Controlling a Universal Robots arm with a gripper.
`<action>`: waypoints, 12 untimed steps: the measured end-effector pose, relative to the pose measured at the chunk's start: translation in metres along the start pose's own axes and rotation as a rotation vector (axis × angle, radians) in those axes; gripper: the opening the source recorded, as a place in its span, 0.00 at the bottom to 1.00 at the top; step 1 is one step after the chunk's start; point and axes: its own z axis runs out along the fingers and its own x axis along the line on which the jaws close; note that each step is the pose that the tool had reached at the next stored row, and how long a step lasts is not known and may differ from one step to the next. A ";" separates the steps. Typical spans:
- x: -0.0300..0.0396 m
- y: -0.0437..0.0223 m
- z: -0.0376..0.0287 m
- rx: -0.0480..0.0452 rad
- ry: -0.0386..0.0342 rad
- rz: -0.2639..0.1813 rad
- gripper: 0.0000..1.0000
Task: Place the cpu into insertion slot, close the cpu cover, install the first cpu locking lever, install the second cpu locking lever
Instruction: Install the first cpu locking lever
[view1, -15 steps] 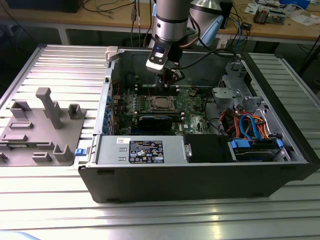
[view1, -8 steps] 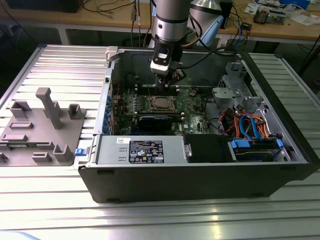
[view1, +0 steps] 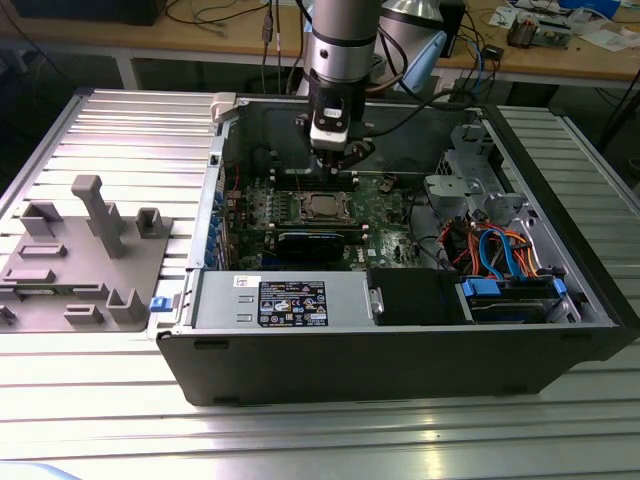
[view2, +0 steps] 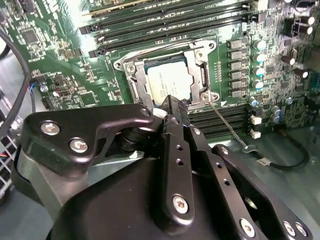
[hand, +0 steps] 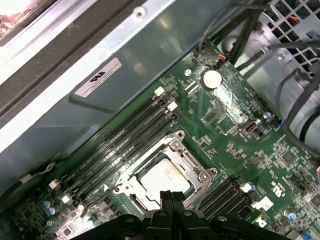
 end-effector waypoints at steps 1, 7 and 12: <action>0.0000 0.0000 0.0000 0.0000 0.0002 -0.012 0.11; 0.0000 0.0000 0.0000 -0.0003 0.0009 -0.077 0.11; 0.0000 0.0000 0.0000 -0.0003 0.0009 -0.078 0.11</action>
